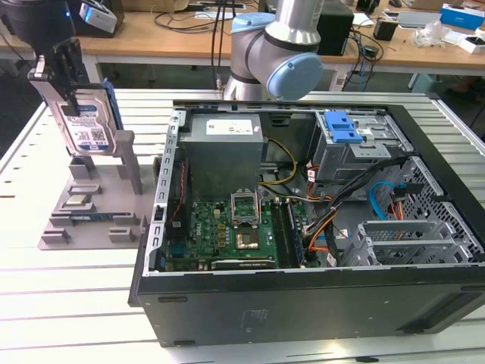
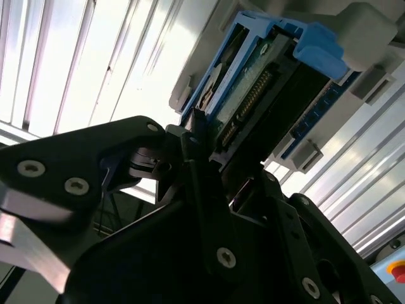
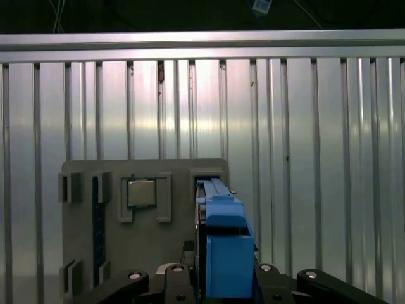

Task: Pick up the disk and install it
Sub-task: 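Pick up the disk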

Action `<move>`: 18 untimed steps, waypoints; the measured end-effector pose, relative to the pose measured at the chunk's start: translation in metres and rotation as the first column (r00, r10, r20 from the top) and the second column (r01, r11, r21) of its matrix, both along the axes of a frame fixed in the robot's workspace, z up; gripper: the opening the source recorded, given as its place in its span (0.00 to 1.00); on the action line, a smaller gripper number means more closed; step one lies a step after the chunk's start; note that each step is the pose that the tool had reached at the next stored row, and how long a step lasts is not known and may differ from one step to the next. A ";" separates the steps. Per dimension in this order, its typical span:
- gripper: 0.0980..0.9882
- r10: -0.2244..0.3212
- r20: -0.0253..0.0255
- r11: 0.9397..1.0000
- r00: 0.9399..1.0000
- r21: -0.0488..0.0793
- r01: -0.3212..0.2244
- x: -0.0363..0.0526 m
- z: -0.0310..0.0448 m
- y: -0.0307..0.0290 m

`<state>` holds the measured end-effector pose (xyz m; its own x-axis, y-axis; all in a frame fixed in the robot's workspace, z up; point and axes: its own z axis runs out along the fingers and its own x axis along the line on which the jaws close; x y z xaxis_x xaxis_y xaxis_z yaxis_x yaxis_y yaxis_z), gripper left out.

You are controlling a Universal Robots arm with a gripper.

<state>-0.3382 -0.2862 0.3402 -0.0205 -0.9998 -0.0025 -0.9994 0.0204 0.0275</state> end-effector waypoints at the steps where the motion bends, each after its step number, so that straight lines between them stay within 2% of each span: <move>1: 0.30 0.000 0.000 1.000 1.000 0.000 0.000 0.0000 0.0022 0.0001; 10: 0.30 0.000 0.000 1.000 1.000 0.000 0.000 0.0001 0.0204 0.0004; 12: 0.30 0.000 0.000 1.000 1.000 0.000 0.000 0.0001 0.0282 0.0005; 18: 0.30 0.000 0.000 1.000 1.000 0.000 0.000 0.0001 0.0404 0.0006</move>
<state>-0.3381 -0.2856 0.3806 -0.0204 -0.9998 -0.0024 -0.9994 0.0204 0.0276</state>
